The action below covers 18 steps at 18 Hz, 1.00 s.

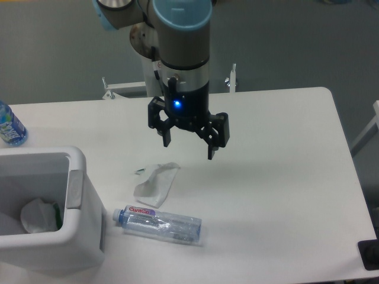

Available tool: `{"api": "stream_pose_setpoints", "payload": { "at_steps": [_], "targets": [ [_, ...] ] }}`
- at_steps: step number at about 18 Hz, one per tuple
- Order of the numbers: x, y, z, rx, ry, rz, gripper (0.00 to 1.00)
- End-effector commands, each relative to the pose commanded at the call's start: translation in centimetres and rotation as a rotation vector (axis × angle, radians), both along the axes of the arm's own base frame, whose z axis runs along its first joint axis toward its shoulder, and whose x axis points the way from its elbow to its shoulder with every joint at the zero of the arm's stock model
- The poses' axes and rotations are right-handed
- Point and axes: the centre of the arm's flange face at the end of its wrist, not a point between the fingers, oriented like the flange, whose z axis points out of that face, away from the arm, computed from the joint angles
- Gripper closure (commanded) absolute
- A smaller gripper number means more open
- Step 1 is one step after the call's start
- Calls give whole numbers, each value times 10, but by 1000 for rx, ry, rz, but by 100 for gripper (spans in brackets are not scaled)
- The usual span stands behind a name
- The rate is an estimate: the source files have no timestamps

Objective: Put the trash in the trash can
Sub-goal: 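Lower the open gripper onto the crumpled clear plastic wrapper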

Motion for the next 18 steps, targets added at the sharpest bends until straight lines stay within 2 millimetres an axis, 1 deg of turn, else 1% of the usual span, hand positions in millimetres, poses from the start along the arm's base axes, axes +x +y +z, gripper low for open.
{"api": "stream_pose_setpoints", "payload": {
  "at_steps": [3,4,6,9,10,11,12,14,15,16,18],
  "targets": [
    [1,-5,-16,-45,0,9,0],
    [4,-4,-20,-48,-8,6,0],
    [8,-4,-35,-65,-28,-2,0],
    [14,-7,-73,-73,-37,-6,0],
    [20,-6,-84,-62,-38,-11,0],
    [33,-1,-99,-61,-58,-19,0],
    [42,1,-114,-69,-69,-18,0],
    [53,3,-133,-70,-87,-28,0],
    [67,9,-144,-72,-117,-57,0],
    [75,12,-157,-76,-146,-77,0],
    [83,17,-189,-113,-191,-94,0]
  ]
}}
